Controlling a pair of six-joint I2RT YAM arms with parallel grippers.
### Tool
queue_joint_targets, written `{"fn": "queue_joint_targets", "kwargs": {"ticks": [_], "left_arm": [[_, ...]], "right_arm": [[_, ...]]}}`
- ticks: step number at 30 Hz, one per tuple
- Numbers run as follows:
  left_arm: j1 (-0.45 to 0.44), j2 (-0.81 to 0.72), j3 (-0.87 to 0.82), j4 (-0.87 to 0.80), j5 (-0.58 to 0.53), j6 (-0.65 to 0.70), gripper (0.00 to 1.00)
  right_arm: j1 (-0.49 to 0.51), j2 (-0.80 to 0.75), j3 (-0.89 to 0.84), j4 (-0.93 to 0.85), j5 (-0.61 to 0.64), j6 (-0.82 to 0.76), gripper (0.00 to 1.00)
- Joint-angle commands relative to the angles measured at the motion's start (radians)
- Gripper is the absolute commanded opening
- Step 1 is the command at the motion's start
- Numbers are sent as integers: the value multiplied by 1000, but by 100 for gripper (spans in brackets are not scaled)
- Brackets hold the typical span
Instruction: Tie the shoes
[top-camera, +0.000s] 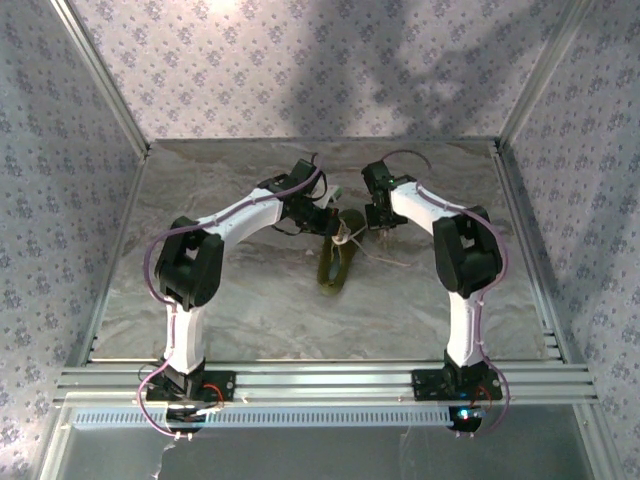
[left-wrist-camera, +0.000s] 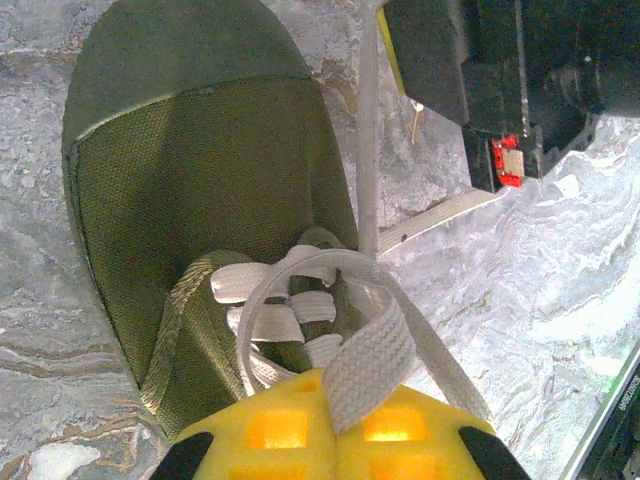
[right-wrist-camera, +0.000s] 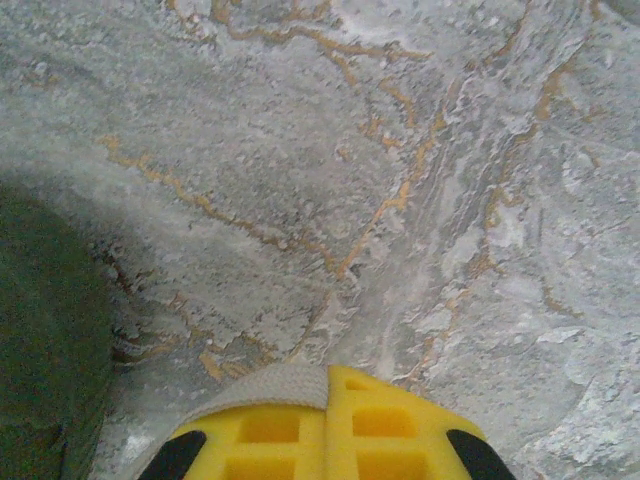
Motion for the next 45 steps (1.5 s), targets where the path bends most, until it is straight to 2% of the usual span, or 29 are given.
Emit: {"fn": "queue_joint_targets", "kwargs": {"ticks": [1, 8, 25, 30, 33, 39, 45], "left_arm": [[-7, -49, -20, 3, 1, 11, 0], [-8, -59, -34, 3, -7, 13, 0], [-5, -73, -58, 13, -13, 11, 0], [-4, -64, -67, 27, -4, 3, 0], [-5, -62, -86, 52, 2, -12, 0], [10, -64, -139, 125, 46, -53, 0], [13, -81, -186, 167, 56, -75, 0]], "right_arm": [[-13, 40, 50, -61, 49, 22, 0], [-21, 70, 78, -69, 37, 29, 0], [-53, 105, 101, -130, 108, 85, 1], [-49, 97, 89, -100, 71, 63, 2], [-46, 72, 69, -68, 22, 53, 8], [-45, -26, 7, -15, -9, 52, 27], [-33, -204, -135, 64, 50, 107, 39]]}}
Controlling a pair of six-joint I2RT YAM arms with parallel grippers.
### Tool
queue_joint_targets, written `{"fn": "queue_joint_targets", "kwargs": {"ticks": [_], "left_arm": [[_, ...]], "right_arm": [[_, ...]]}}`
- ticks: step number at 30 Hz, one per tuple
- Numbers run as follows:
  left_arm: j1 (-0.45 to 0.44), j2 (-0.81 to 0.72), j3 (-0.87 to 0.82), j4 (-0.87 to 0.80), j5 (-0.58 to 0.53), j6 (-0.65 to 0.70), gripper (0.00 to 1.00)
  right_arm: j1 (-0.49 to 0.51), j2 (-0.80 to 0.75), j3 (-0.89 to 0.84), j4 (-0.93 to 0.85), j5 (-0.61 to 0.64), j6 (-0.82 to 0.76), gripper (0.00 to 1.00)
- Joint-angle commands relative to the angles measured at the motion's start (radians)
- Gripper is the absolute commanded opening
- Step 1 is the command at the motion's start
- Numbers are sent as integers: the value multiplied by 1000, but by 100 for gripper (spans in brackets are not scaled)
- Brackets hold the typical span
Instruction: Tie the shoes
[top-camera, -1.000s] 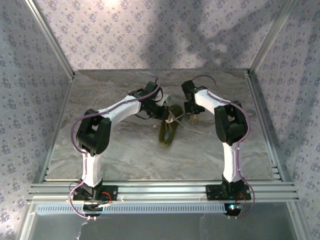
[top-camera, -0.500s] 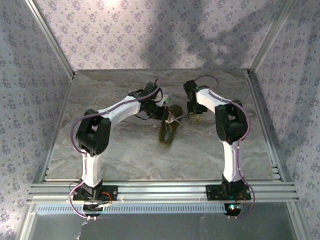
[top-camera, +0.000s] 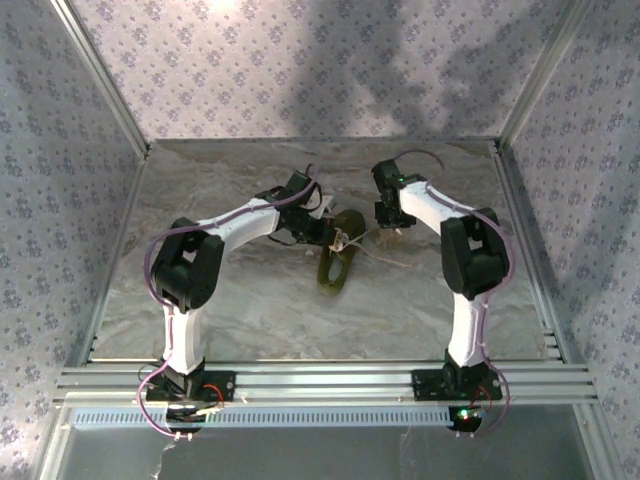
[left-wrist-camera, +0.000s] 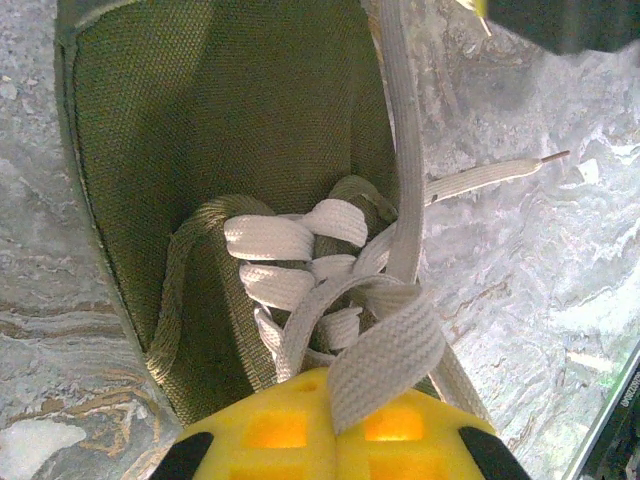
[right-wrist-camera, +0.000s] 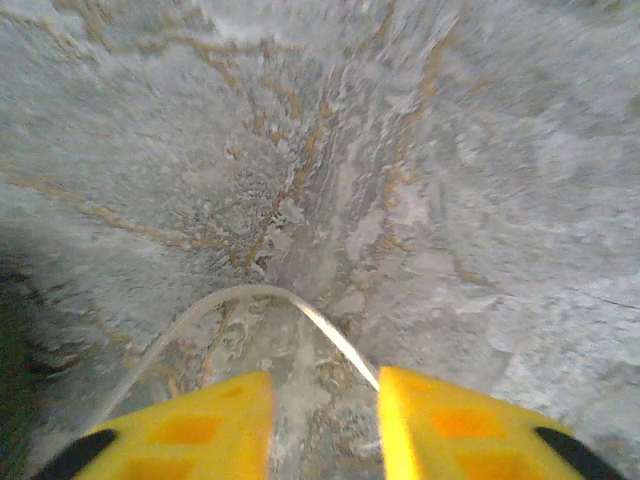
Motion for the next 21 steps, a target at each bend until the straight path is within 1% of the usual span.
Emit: {"fn": "queue_joint_targets", "kwargs": {"ticks": [1, 3, 4, 7, 11, 16, 21], "left_arm": [[5, -54, -35, 55, 30, -25, 0], [8, -60, -63, 84, 38, -42, 0], [10, -63, -77, 105, 45, -52, 0], [19, -66, -110, 153, 66, -89, 0], [28, -73, -150, 220, 95, -140, 0], [35, -74, -160, 245, 109, -157, 0], [37, -75, -159, 247, 115, -160, 0]], "right_arm": [[15, -148, -93, 71, 50, 54, 39], [37, -231, -164, 113, 40, 82, 40], [55, -272, -200, 138, 14, 92, 40], [121, -373, -294, 197, -88, 120, 40], [209, -447, -337, 239, -214, 178, 39], [296, -430, -334, 265, -277, 216, 40], [310, -366, -318, 284, -289, 219, 40]]}}
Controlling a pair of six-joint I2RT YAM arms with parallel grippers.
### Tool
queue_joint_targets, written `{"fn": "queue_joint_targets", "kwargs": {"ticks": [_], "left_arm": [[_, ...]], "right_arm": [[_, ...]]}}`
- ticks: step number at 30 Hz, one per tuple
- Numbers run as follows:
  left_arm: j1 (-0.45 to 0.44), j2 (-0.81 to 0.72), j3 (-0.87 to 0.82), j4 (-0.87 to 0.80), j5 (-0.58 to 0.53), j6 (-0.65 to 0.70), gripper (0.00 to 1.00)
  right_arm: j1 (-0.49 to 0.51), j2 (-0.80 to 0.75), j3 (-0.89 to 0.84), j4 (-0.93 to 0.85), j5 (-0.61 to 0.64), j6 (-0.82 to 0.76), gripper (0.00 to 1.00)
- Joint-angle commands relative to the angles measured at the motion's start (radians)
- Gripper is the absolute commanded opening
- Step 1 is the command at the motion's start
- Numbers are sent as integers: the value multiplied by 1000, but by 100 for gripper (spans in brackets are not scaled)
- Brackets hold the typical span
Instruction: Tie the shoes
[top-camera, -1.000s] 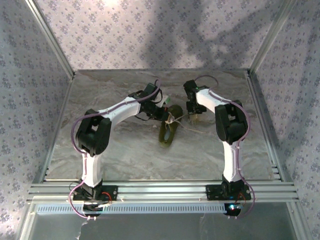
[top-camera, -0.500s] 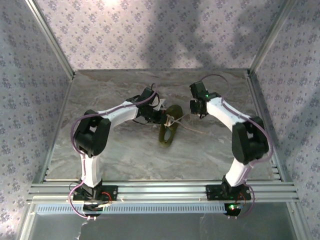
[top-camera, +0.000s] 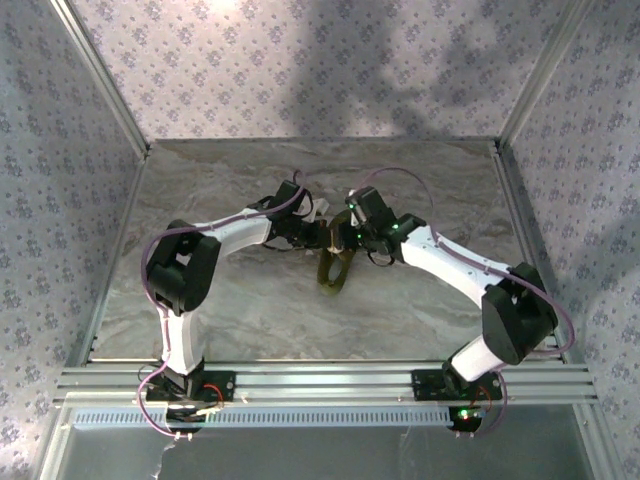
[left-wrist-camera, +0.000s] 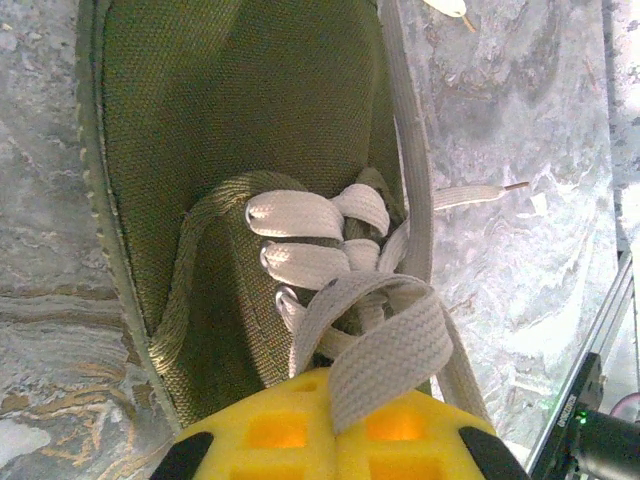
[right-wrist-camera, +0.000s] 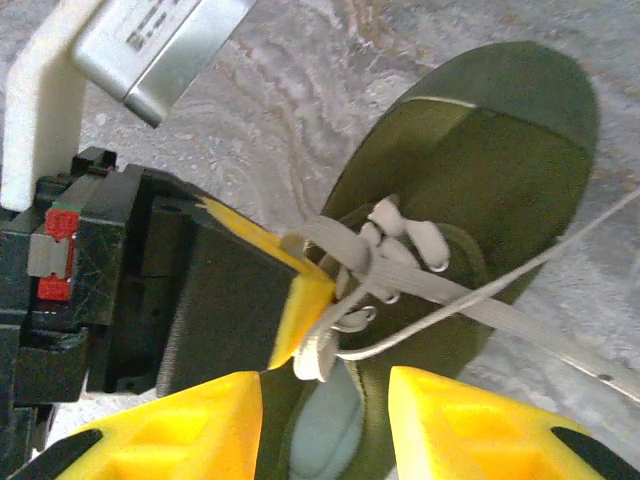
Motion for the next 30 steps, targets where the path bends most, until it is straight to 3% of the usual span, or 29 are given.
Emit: {"fn": "queue_joint_targets", "kwargs": {"ticks": [1, 10, 20, 30], "left_arm": [[5, -34, -1, 30, 26, -11, 0], [7, -41, -9, 38, 35, -17, 0], [17, -61, -13, 43, 35, -22, 0], [32, -55, -27, 59, 36, -25, 0]], "right_arm": [[-5, 52, 10, 18, -34, 27, 40], [-13, 105, 18, 48, -78, 31, 37], [-39, 85, -27, 33, 9, 74, 10], [-59, 43, -123, 13, 30, 112, 5]]}}
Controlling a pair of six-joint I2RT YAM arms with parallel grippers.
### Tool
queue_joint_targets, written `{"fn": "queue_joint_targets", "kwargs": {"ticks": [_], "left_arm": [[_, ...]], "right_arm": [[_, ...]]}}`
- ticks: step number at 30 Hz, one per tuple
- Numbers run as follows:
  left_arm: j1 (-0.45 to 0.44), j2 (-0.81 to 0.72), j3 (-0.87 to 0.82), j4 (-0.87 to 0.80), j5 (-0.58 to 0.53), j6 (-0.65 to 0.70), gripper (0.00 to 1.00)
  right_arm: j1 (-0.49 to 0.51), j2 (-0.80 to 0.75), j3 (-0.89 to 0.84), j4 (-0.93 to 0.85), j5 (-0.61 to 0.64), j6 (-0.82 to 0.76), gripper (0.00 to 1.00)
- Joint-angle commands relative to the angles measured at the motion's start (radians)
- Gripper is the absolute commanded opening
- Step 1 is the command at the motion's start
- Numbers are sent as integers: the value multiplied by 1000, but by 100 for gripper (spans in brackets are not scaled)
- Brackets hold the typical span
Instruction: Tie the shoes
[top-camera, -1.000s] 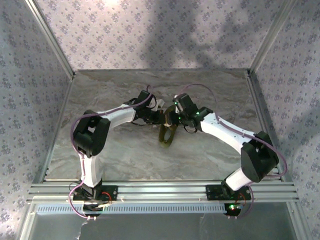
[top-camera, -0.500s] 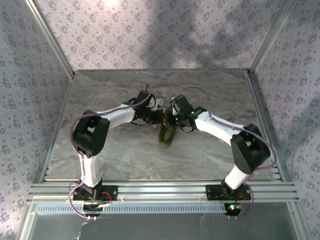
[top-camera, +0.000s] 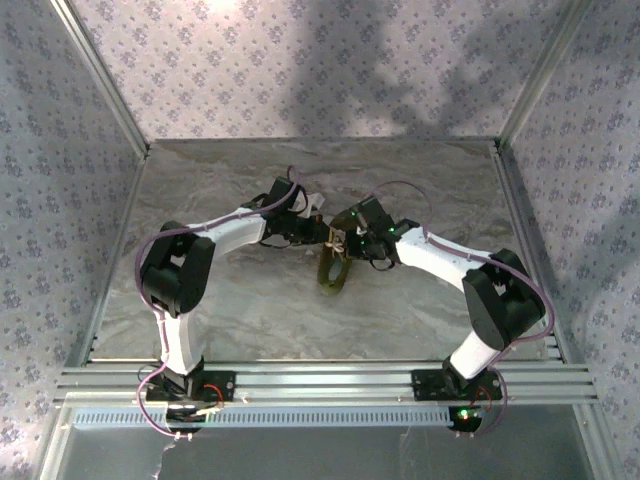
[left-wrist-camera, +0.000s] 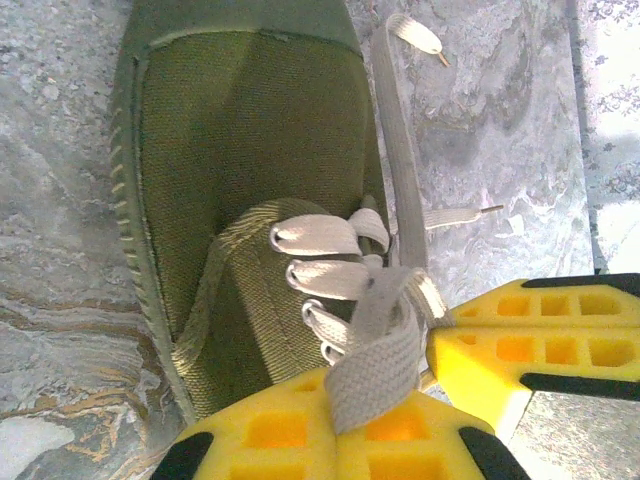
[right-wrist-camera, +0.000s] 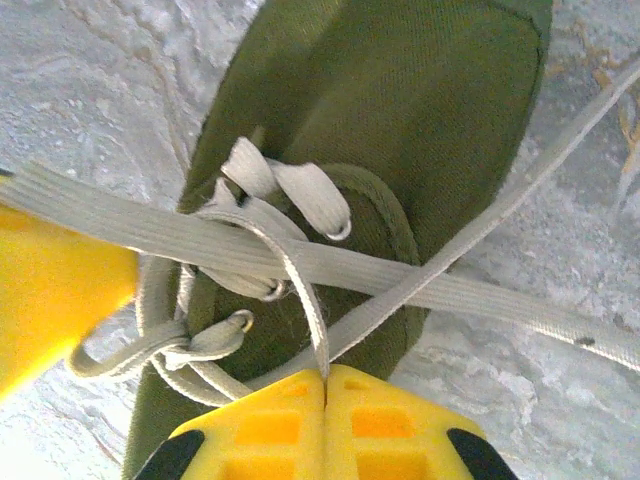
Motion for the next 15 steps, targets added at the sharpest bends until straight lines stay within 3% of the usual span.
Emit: {"fn": "queue_joint_targets", "kwargs": {"ticks": [1, 10, 15], "left_arm": [[4, -25, -10, 24, 20, -7, 0], [-6, 12, 3, 24, 41, -8, 0], [-29, 24, 16, 12, 36, 0, 0]], "right_arm": [[-10, -33, -39, -34, 34, 29, 5], [-13, -2, -61, -22, 31, 25, 9], [-7, -95, -84, 12, 73, -68, 35]]}}
